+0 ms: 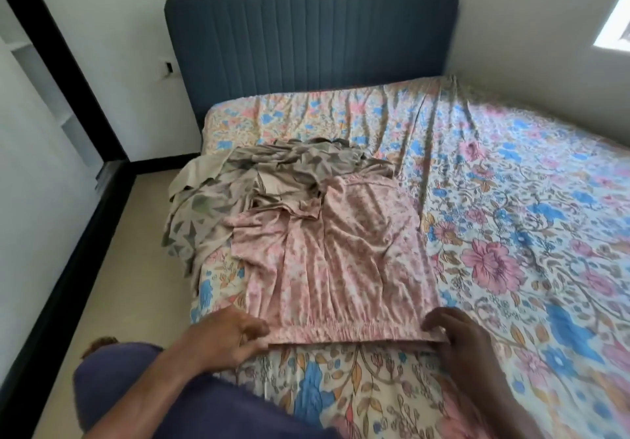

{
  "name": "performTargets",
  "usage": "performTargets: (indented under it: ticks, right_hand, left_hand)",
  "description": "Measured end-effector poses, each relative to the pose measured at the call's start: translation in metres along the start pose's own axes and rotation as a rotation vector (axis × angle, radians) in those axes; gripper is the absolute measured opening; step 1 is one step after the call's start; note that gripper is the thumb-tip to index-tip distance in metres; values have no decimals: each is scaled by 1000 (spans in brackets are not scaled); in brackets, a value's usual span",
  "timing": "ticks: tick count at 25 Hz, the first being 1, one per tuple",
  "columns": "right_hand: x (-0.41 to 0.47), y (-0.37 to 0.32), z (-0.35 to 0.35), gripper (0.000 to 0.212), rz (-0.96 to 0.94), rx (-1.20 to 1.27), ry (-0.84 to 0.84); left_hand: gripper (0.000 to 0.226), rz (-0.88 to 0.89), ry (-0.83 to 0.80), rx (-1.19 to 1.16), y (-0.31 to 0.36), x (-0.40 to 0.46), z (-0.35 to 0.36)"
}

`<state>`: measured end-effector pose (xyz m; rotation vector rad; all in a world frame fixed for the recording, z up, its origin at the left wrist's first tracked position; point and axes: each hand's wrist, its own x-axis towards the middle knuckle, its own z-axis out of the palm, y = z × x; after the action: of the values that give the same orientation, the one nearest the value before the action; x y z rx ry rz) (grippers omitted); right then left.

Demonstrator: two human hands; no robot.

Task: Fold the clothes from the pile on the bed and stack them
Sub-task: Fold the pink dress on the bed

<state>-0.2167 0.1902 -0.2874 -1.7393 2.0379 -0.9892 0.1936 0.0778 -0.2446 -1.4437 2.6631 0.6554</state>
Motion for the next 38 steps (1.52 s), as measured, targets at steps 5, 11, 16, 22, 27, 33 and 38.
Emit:
performTargets:
  ticks: [5, 11, 16, 22, 27, 33, 38]
  right_hand:
    - [-5, -8, -17, 41, 274, 403, -90]
    - [-8, -17, -5, 51, 651, 545, -29]
    - [11, -52, -12, 32, 517, 440, -29]
    - [61, -169, 21, 37, 63, 162, -140]
    - [46, -231, 123, 45, -148, 82, -529]
    - [34, -224, 167, 20, -131, 88, -639]
    - [90, -152, 129, 9, 558, 604, -94]
  left_hand:
    - [35, 20, 236, -64, 39, 17, -4]
    - [27, 88, 139, -142, 107, 63, 40]
    - [33, 51, 38, -128, 104, 68, 54]
    - [16, -158, 382, -1022, 66, 52, 36]
    - [50, -563, 429, -1276, 17, 24, 34]
    - [40, -627, 470, -1257, -1, 16, 41]
    - [30, -564, 353, -1205, -1, 11, 41]
